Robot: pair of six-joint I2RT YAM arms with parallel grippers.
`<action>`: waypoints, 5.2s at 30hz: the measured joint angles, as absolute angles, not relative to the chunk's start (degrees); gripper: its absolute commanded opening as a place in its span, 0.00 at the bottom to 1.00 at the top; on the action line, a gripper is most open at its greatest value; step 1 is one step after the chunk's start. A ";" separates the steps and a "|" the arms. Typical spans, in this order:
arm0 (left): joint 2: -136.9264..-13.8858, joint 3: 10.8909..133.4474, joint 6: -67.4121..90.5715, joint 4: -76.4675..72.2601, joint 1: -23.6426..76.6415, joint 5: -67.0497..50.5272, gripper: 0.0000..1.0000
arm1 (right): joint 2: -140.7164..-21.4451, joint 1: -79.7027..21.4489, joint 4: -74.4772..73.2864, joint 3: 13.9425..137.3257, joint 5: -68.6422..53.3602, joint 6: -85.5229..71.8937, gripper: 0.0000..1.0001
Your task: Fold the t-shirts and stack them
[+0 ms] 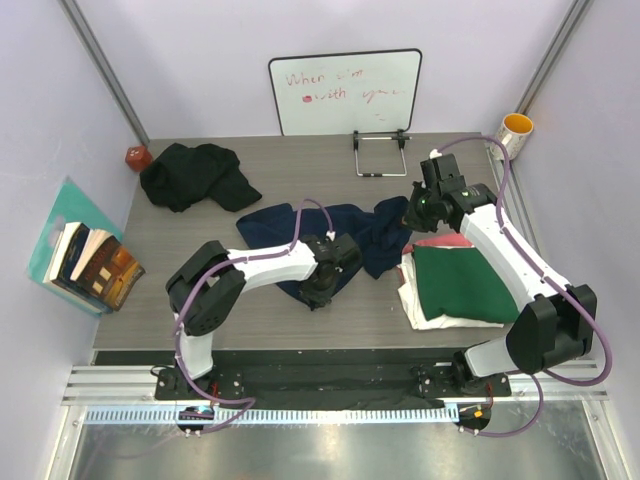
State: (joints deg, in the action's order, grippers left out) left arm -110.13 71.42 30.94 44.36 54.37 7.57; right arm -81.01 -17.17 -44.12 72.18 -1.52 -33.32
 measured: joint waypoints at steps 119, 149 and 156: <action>-132.07 113.84 15.79 34.96 4.64 34.61 0.00 | -143.55 -15.33 -26.74 130.72 -0.73 -12.12 0.22; -130.30 107.24 16.29 34.44 4.36 32.84 0.00 | -142.80 -20.43 -24.45 131.04 -4.71 -13.28 0.37; -129.38 104.95 16.53 34.22 4.36 32.40 0.00 | -146.54 -21.32 -24.95 131.92 -4.32 -13.43 0.38</action>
State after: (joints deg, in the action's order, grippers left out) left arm -129.38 104.95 16.53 34.22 4.36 32.40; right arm -146.54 -21.32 -24.95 131.92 -4.32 -13.43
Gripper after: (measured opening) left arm 0.019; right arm 0.371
